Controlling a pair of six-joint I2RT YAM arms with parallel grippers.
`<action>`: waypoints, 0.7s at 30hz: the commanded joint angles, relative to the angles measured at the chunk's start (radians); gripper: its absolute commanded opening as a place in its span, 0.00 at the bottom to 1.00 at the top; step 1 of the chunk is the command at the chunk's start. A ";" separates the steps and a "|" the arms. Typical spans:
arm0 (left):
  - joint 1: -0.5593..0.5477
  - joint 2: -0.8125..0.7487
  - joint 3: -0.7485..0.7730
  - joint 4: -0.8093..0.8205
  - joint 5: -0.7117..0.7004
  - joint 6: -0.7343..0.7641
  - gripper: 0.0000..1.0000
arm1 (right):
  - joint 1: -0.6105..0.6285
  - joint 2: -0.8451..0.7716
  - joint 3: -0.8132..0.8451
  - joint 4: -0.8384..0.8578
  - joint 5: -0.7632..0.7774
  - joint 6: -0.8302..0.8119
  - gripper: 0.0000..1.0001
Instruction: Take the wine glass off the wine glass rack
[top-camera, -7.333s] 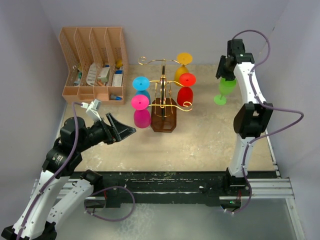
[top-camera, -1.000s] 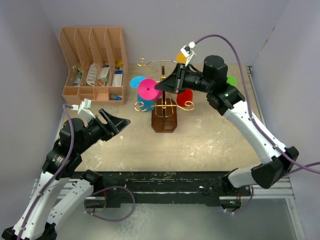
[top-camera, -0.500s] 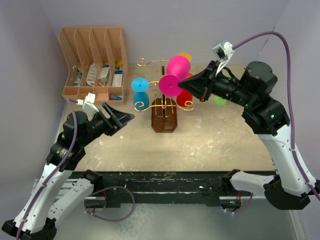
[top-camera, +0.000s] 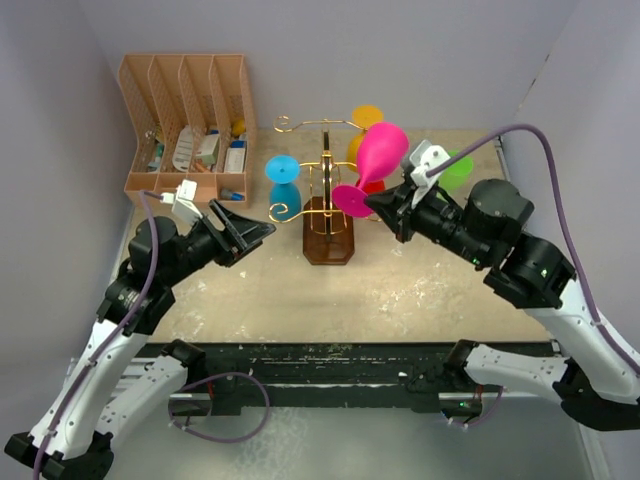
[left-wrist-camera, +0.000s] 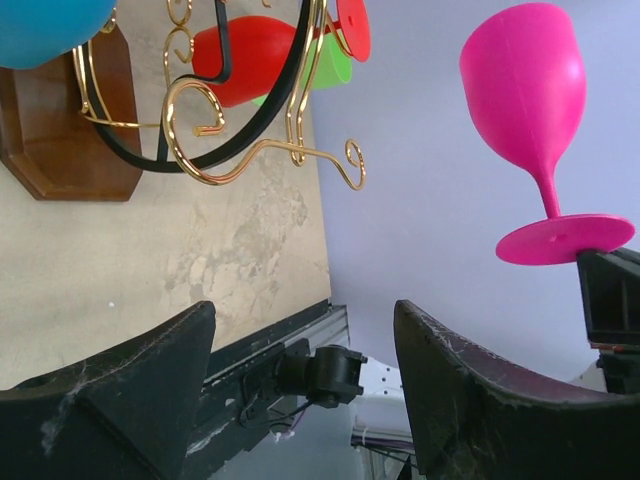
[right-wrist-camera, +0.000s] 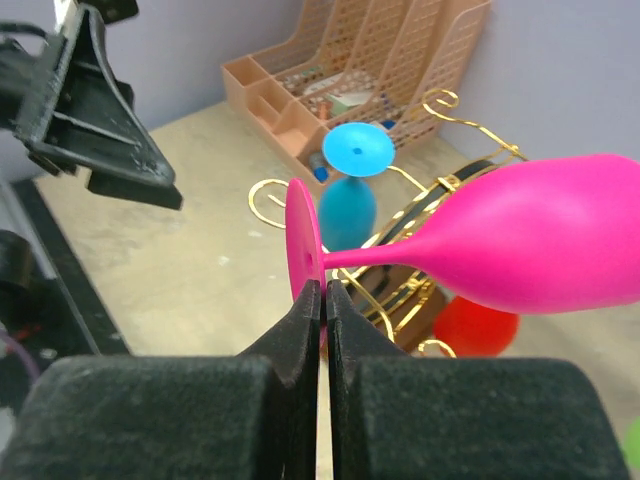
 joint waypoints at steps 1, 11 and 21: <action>0.001 0.021 0.014 0.081 0.064 -0.029 0.75 | 0.132 -0.033 -0.057 0.112 0.296 -0.175 0.00; 0.002 0.061 0.044 0.114 0.135 -0.086 0.74 | 0.671 0.064 -0.328 0.562 0.981 -0.757 0.00; 0.002 0.013 0.030 0.158 0.140 -0.166 0.72 | 0.820 0.049 -0.622 1.138 1.105 -1.255 0.00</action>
